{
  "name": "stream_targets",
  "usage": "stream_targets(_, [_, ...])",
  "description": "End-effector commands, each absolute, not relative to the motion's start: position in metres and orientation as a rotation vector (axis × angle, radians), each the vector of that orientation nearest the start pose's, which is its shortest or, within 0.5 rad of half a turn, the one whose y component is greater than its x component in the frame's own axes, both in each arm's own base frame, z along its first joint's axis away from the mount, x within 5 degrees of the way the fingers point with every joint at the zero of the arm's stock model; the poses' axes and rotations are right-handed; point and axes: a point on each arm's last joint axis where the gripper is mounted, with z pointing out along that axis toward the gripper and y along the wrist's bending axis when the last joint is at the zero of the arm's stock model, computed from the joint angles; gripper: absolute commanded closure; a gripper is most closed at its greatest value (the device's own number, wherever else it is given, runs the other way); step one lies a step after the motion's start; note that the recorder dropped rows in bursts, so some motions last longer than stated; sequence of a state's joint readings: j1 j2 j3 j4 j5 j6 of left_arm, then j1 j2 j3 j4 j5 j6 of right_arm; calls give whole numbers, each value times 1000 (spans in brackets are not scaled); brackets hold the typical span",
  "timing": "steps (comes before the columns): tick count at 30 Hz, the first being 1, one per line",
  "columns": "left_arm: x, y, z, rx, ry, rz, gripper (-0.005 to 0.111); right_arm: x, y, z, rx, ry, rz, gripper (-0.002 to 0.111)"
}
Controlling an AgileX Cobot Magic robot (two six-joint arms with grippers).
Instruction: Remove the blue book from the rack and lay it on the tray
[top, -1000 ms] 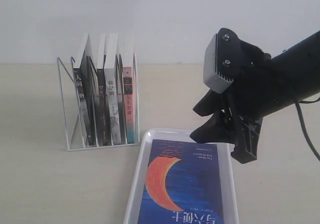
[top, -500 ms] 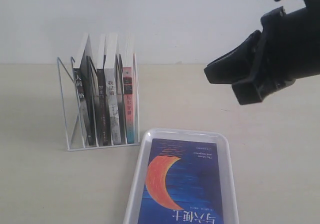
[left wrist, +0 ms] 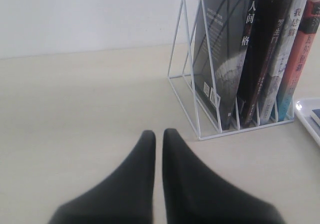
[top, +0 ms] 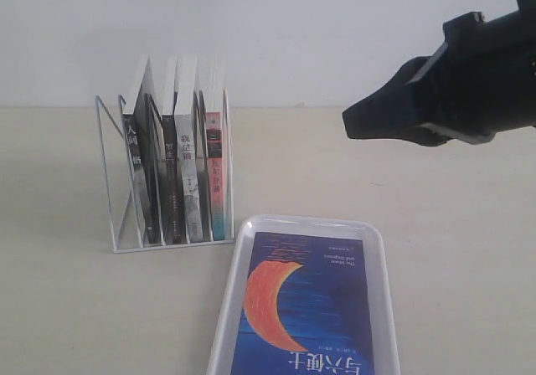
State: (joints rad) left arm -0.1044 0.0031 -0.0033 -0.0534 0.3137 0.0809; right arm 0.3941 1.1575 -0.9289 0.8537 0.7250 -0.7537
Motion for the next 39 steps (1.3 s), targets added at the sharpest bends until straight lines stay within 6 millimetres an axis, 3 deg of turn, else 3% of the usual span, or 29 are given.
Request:
stream_targets(1, [54, -7, 185, 124, 1794, -70, 102, 199, 131, 337, -759, 2103, 776, 107])
stream_targets(12, [54, -7, 185, 124, 1794, -70, 102, 200, 131, 337, -746, 2093, 767, 107])
stream_targets(16, [54, -7, 185, 124, 1794, -70, 102, 200, 131, 338, -652, 2135, 819, 107])
stream_targets(19, [54, -7, 185, 124, 1794, -70, 102, 195, 136, 325, -635, 2166, 832, 107])
stream_targets(25, [54, -7, 185, 124, 1794, -70, 102, 174, 137, 279, -532, 2096, 680, 107])
stream_targets(30, [54, -7, 185, 124, 1794, -70, 102, 154, 112, 253, -317, 2058, 615, 107])
stream_targets(39, [54, -7, 185, 124, 1794, -70, 102, 113, 49, 251, 89, 1860, 646, 107])
